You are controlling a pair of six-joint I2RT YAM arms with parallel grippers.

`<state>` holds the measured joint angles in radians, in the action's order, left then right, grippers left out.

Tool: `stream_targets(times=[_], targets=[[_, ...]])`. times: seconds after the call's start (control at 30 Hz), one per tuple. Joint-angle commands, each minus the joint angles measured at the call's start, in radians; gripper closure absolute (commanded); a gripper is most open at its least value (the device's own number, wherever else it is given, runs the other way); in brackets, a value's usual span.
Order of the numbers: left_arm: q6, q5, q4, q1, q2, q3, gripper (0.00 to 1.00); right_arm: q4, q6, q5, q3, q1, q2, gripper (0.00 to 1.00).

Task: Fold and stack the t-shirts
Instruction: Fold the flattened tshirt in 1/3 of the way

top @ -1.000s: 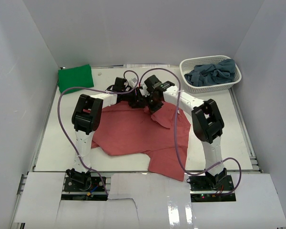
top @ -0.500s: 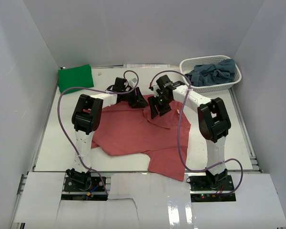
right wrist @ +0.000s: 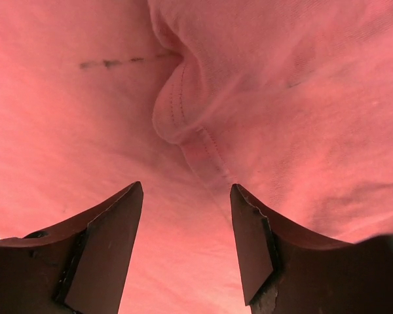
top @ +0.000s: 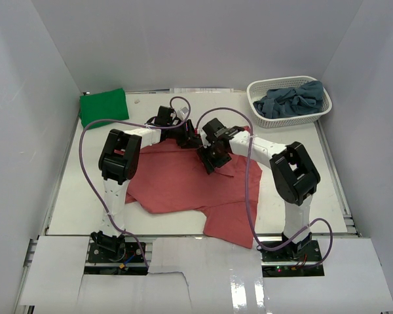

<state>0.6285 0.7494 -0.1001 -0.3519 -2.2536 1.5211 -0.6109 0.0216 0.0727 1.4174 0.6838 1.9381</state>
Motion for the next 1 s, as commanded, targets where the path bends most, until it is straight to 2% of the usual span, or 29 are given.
stream_targets(times=[0.0, 0.1, 0.37, 0.73, 0.97], targets=[[-0.012, 0.019, -0.012, -0.006, 0.031, -0.006, 0.5, 0.071, -0.052, -0.132, -0.011, 0.055, -0.064, 0.38], [-0.013, 0.016, -0.013, -0.006, 0.032, -0.006, 0.5, 0.126, -0.092, -0.25, -0.023, 0.109, -0.077, 0.39], [-0.021, 0.013, -0.027, -0.006, 0.029, 0.007, 0.5, 0.223, -0.178, -0.356, -0.009, 0.203, -0.088, 0.39], [-0.024, 0.016, -0.035, -0.006, 0.025, 0.013, 0.5, 0.191, -0.213, -0.43, 0.12, 0.211, 0.054, 0.43], [-0.027, 0.013, -0.035, -0.006, 0.026, 0.005, 0.5, 0.165, -0.213, -0.427, 0.222, 0.181, 0.134, 0.51]])
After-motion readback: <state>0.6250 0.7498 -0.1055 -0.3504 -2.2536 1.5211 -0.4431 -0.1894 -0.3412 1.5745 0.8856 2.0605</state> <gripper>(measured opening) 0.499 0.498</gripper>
